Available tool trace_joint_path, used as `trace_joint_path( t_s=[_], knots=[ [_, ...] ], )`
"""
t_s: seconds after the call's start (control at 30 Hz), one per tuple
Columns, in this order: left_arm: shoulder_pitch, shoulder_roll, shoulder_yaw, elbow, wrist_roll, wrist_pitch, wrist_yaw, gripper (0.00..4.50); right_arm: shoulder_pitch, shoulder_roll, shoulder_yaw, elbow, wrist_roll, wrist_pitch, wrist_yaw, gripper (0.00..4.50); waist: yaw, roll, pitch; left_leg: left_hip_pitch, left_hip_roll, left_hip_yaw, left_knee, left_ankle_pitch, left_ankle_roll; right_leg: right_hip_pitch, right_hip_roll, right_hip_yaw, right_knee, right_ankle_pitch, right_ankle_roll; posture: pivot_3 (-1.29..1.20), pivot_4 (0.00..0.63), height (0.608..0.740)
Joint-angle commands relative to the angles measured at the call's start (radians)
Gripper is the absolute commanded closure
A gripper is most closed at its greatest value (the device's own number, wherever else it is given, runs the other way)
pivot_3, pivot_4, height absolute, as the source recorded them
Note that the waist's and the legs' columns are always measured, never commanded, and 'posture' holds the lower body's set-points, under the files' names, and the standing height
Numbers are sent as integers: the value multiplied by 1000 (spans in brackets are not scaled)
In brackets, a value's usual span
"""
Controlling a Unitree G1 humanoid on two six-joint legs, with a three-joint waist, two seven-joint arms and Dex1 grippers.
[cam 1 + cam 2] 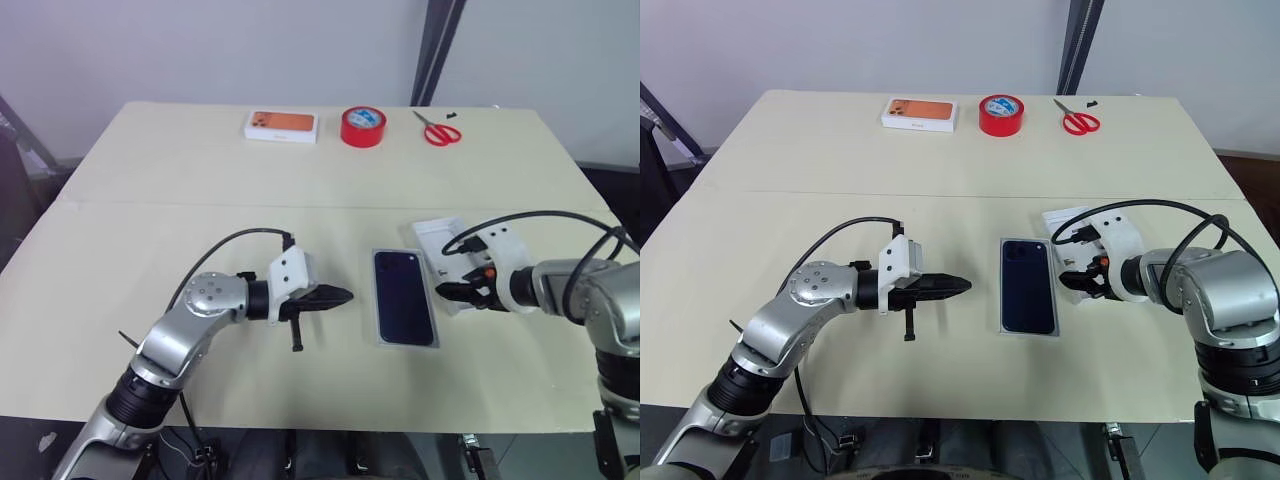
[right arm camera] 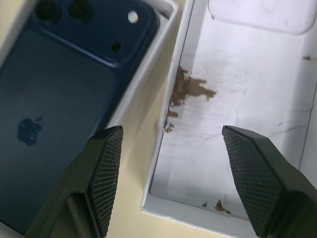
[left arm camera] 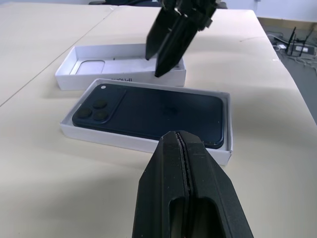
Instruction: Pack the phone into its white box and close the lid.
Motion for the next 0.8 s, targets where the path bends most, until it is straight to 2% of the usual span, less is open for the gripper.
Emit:
trace_joint_path(
  t_s=[0.03, 0.17, 0.43, 0.6, 0.73, 0.8],
  knots=[
    [-8, -1, 25, -31, -17, -7, 4, 4500, 9, -14, 21, -14, 2, -19, -16, 2526, 0, 0, 0, 0, 0, 0, 0, 0, 0, 0, 0, 0, 0, 0, 0, 0, 150, 725],
    [-6, -2, 27, -33, -20, -4, 11, 4500, 16, 4, 42, -7, -6, -35, -40, 4473, -1, 0, 0, 0, 0, 0, 0, 0, 0, 0, 0, 0, 0, 0, 0, 0, 150, 725],
    [1, 0, 56, -27, -29, -2, 38, 4500, -34, 17, -14, -5, 3, -8, -61, 4473, -3, 0, 0, 0, 0, 0, 0, 0, 0, 0, 1, 0, 0, 0, 0, 0, 150, 725],
    [-7, -21, 182, 54, -41, 5, 138, 4500, -160, 106, -234, 54, 97, 8, -40, 4473, -6, 1, 1, 0, 0, 0, 0, 0, 0, 0, 1, 0, 1, 0, 0, 0, 150, 725],
    [-15, -25, 256, 120, -16, -30, 204, 4500, -180, 214, -369, 82, 422, 8, -82, 4473, -4, 1, 1, 0, 1, -1, -1, 0, 0, 0, 2, -1, 0, 0, 0, 0, 150, 725],
    [-17, -12, 265, 151, 7, -48, 212, 4500, -171, 310, -408, 124, 716, 8, -217, 4473, -6, 1, 1, 0, 1, 0, -1, 0, 0, 0, 1, -1, 1, 0, 0, 0, 150, 725]
  ],
)
